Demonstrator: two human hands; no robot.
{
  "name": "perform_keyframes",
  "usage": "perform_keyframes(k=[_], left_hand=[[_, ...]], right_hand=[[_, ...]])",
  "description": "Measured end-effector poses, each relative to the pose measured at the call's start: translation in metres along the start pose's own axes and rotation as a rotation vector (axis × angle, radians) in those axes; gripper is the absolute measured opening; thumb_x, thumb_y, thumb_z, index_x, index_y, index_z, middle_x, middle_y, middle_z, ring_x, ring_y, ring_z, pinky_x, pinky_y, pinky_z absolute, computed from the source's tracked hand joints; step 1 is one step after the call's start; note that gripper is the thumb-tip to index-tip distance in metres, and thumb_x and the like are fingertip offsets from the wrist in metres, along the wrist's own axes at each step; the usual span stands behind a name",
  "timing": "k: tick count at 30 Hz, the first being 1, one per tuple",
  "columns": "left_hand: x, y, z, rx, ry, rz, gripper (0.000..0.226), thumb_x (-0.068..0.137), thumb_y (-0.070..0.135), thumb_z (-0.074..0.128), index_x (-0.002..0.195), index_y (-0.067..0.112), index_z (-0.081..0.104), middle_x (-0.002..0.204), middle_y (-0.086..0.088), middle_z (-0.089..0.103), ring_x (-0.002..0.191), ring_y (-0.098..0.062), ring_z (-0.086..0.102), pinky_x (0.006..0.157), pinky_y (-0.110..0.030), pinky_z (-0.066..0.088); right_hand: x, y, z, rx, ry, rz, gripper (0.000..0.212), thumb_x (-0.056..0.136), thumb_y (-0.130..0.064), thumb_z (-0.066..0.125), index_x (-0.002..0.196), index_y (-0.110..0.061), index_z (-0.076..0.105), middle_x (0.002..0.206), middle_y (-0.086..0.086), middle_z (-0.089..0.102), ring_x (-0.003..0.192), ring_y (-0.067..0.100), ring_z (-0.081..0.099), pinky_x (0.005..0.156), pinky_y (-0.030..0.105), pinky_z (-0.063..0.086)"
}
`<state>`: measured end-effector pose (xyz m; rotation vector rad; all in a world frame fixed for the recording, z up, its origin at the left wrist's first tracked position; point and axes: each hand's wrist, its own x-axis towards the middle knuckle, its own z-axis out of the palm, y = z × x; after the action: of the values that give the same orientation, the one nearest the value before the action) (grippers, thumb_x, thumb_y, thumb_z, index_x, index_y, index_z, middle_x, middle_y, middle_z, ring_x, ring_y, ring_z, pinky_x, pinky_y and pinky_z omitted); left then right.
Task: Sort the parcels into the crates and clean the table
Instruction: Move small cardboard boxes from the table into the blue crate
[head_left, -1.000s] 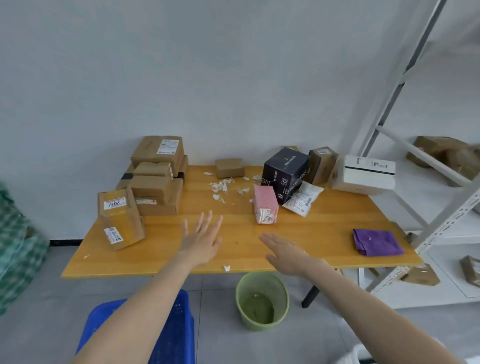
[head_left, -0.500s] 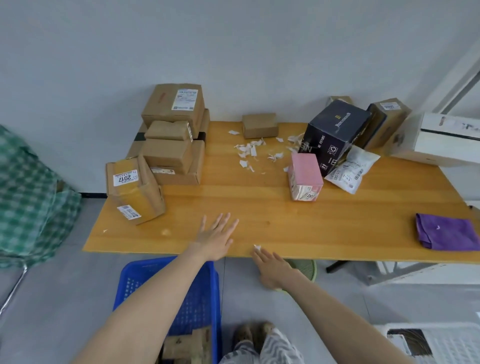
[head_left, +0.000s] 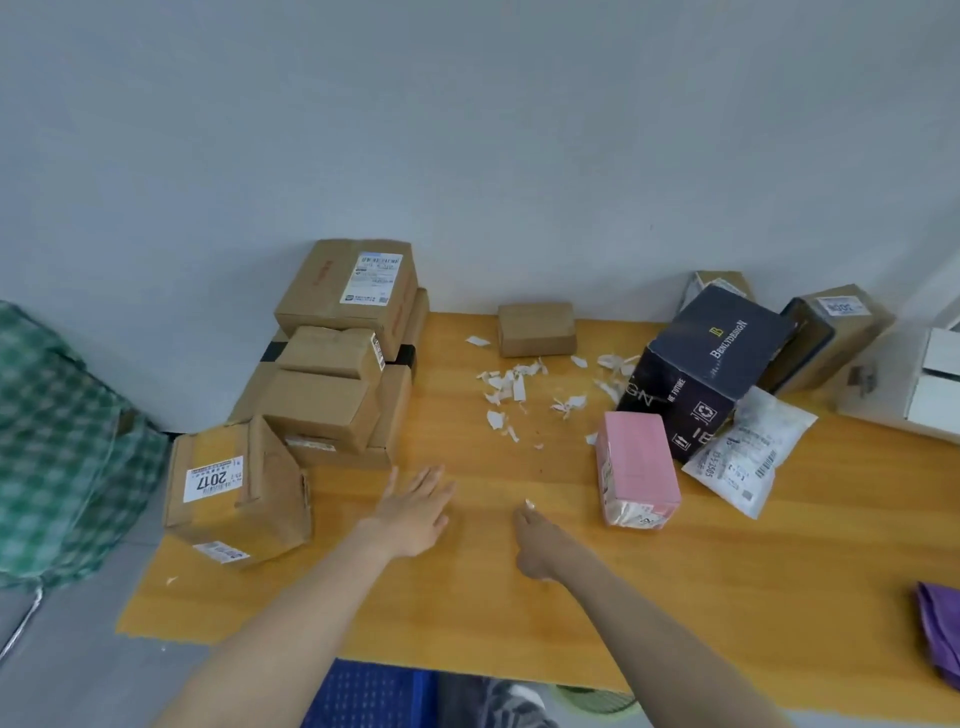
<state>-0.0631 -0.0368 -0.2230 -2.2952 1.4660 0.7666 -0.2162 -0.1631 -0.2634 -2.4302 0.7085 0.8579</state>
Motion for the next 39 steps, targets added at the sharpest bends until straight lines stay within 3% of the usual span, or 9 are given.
perform_keyframes(k=[3,6,9,12,18,21,27,33,39], left_hand=[[0.030,-0.007,-0.023,0.000,-0.009,0.013,0.051,0.103,0.030,0.022,0.152,0.023,0.009,0.158,-0.003,-0.016,0.145,-0.017,-0.015,0.115,-0.050,-0.012],[0.072,-0.014,-0.055,-0.008,0.003,0.021,0.051,0.103,0.027,0.026,0.151,0.022,0.010,0.158,-0.004,-0.014,0.146,-0.018,-0.014,0.116,-0.051,-0.011],[0.101,-0.013,-0.083,-0.020,0.016,0.038,0.054,0.102,0.023,0.029,0.151,0.018,0.008,0.159,-0.005,-0.012,0.146,-0.018,-0.012,0.116,-0.050,-0.009],[0.142,-0.012,-0.111,-0.101,0.048,0.030,0.059,0.102,0.022,0.030,0.152,0.014,-0.001,0.159,-0.004,-0.011,0.146,-0.018,-0.010,0.118,-0.047,-0.005],[0.212,0.002,-0.163,-0.601,0.153,-0.034,0.062,0.099,0.015,0.037,0.152,0.011,0.005,0.159,-0.006,0.008,0.143,-0.026,0.020,0.115,-0.035,0.022],[0.245,0.007,-0.176,-0.966,0.157,-0.063,0.058,0.092,0.010,0.040,0.146,0.017,0.021,0.148,-0.008,0.033,0.111,-0.021,0.053,0.088,-0.033,0.050],[0.270,0.014,-0.189,-1.488,0.080,-0.187,0.057,0.094,0.002,0.041,0.146,0.013,0.023,0.147,-0.006,0.036,0.133,-0.022,0.035,0.102,-0.029,0.030],[0.247,-0.008,-0.177,-1.723,0.175,-0.226,0.062,0.099,0.017,0.045,0.151,0.018,0.011,0.156,-0.008,0.020,0.140,-0.026,0.028,0.114,-0.040,0.026],[0.196,-0.022,-0.172,-1.809,0.287,-0.110,0.040,0.102,0.026,0.036,0.139,0.013,0.041,0.142,-0.009,0.044,0.132,-0.023,0.041,0.113,-0.035,0.030]], right_hand=[[0.027,0.006,-0.030,0.040,-0.025,-0.007,0.066,0.095,0.001,0.030,0.151,-0.004,-0.004,0.159,0.006,-0.016,0.144,0.027,0.017,0.106,0.036,0.034],[0.065,0.018,-0.072,0.025,-0.025,-0.003,0.066,0.096,-0.002,0.032,0.151,-0.005,-0.004,0.159,0.007,-0.014,0.147,0.028,0.000,0.114,0.038,0.025],[0.096,0.031,-0.107,0.002,0.092,0.007,0.065,0.094,-0.009,0.039,0.151,-0.003,0.008,0.159,0.013,0.004,0.146,0.031,-0.002,0.118,0.042,0.014],[0.118,0.048,-0.149,0.181,0.250,0.018,0.055,0.091,-0.008,0.043,0.144,-0.004,0.030,0.153,0.013,0.026,0.145,0.028,0.010,0.115,0.039,0.023],[0.151,0.085,-0.206,0.483,0.491,0.159,0.062,0.097,-0.013,0.044,0.151,-0.010,0.014,0.159,0.009,-0.002,0.147,0.026,0.006,0.117,0.034,0.021],[0.169,0.102,-0.218,0.569,0.512,0.207,0.072,0.095,-0.012,0.047,0.151,-0.009,0.001,0.159,0.010,-0.011,0.147,0.026,0.001,0.117,0.033,0.019],[0.194,0.110,-0.230,1.080,0.508,0.224,0.058,0.095,-0.011,0.047,0.148,-0.010,0.022,0.146,0.008,0.038,0.131,0.028,0.040,0.101,0.034,0.039],[0.186,0.110,-0.228,1.536,0.622,0.227,0.042,0.100,-0.017,0.044,0.141,-0.012,0.041,0.136,0.000,0.045,0.129,0.025,0.043,0.106,0.038,0.040],[0.154,0.086,-0.233,1.702,0.661,0.170,0.032,0.102,-0.028,0.039,0.120,-0.006,0.053,0.123,0.012,0.056,0.116,0.026,0.053,0.100,0.043,0.044]])
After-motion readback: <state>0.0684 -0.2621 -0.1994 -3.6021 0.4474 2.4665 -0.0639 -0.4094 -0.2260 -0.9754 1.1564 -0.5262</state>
